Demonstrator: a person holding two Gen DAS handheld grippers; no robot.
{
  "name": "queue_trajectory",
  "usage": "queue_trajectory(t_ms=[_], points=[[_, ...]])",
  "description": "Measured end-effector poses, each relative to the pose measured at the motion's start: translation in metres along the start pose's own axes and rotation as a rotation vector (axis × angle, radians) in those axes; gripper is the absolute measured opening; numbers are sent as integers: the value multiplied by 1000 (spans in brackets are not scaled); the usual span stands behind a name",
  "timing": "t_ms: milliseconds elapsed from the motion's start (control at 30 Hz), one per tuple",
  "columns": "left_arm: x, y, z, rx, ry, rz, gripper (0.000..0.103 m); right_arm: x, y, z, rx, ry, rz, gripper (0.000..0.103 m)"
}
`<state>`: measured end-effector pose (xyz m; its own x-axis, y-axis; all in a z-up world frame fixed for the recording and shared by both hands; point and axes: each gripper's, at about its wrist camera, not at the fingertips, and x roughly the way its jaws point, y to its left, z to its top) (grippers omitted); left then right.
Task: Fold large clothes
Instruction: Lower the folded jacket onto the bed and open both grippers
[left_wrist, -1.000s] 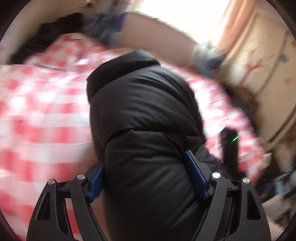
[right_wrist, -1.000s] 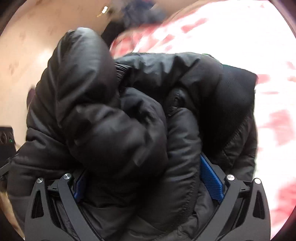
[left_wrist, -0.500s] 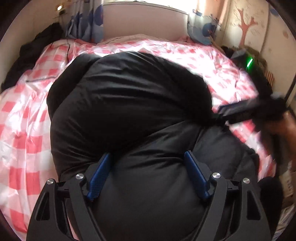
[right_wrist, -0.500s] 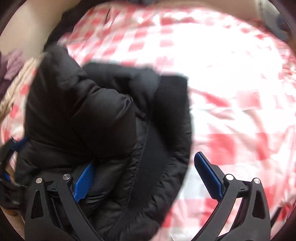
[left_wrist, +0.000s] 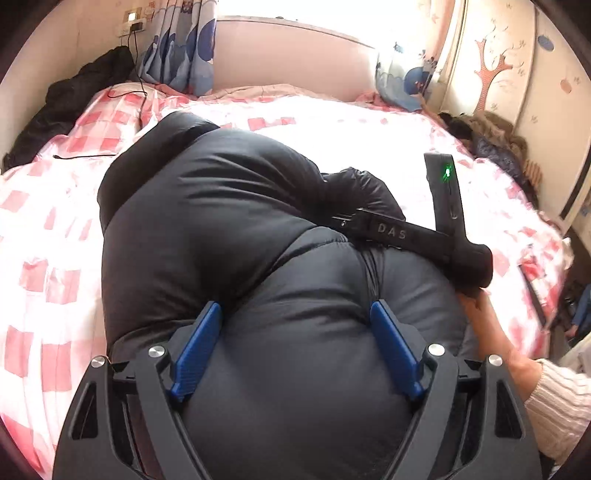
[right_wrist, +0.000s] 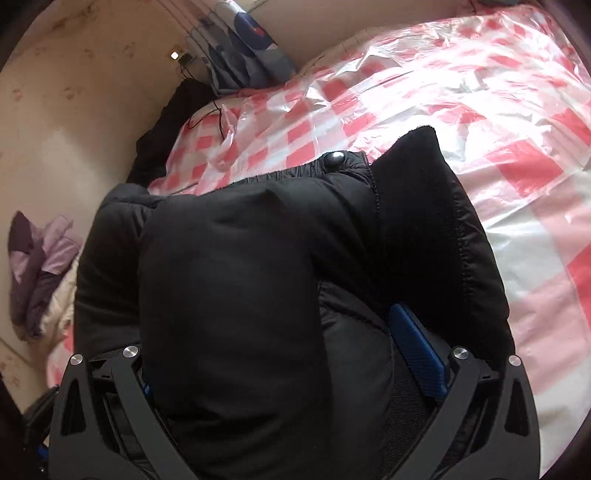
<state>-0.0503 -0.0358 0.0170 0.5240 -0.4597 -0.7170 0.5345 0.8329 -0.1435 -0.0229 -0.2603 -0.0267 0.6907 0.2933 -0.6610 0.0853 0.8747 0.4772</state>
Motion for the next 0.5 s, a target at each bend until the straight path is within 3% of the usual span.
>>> queue_trajectory(t_ms=[100, 133, 233, 300, 333, 367, 400, 433, 500], points=[[1, 3, -4, -23, 19, -6, 79, 14, 17, 12, -15, 119, 12, 97], [0, 2, -6, -20, 19, -4, 79, 1, 19, 17, -22, 132, -11, 97], [-2, -1, -11, -15, 3, 16, 79, -65, 39, 18, -120, -26, -48, 97], [-2, -2, -13, -18, -6, 24, 80, -93, 56, -5, -203, -100, -90, 97], [-2, -3, -13, -19, -6, 27, 80, -83, 60, -15, -238, -64, -145, 97], [-2, -4, -12, -17, -6, 33, 80, -56, 57, -30, -283, 51, -210, 97], [-1, -5, -12, -18, -1, 42, 80, -35, 46, -39, -261, 114, -165, 97], [0, -7, -11, -15, 11, 49, 80, -30, 39, -37, -220, 117, -145, 97], [0, -14, -12, 15, 16, 96, 80, -37, 47, -22, -212, 165, -191, 97]])
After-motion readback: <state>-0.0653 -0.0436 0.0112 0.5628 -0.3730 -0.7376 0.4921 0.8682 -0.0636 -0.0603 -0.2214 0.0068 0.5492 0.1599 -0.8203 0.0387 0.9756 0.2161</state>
